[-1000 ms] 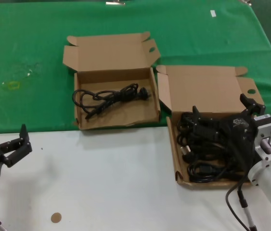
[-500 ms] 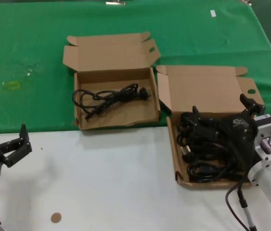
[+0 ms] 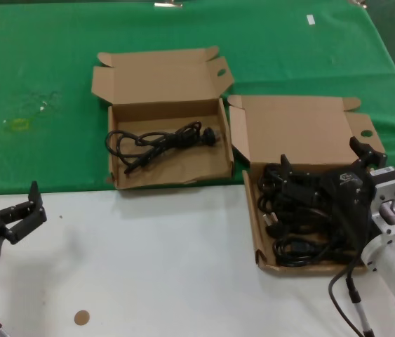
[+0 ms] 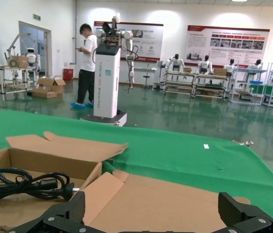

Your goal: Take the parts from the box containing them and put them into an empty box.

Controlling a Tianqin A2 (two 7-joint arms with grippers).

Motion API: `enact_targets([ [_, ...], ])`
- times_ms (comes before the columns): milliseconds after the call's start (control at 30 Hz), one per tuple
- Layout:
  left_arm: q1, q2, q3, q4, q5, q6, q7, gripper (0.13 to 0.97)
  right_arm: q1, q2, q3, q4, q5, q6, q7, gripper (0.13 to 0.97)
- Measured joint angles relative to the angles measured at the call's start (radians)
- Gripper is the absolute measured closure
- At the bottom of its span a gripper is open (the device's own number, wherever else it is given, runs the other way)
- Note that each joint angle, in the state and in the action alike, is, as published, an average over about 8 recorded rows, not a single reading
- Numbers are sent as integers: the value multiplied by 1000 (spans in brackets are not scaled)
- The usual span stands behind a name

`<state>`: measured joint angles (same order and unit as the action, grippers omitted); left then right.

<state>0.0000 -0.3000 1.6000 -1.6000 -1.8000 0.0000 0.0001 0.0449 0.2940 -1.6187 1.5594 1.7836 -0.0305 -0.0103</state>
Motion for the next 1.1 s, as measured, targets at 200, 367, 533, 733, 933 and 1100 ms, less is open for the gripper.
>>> enact_targets([
  [200,0,0,0,0,0,0,0,132,0,0,0,0,0,0,0,129],
  [367,0,0,0,0,0,0,0,132,0,0,0,0,0,0,0,129],
  [533,0,0,0,0,0,0,0,132,0,0,0,0,0,0,0,129],
  [733,0,0,0,0,0,0,0,132,0,0,0,0,0,0,0,129],
  [933,0,0,0,0,0,0,0,132,0,0,0,0,0,0,0,129],
  [1100,0,0,0,0,0,0,0,132,0,0,0,0,0,0,0,129],
])
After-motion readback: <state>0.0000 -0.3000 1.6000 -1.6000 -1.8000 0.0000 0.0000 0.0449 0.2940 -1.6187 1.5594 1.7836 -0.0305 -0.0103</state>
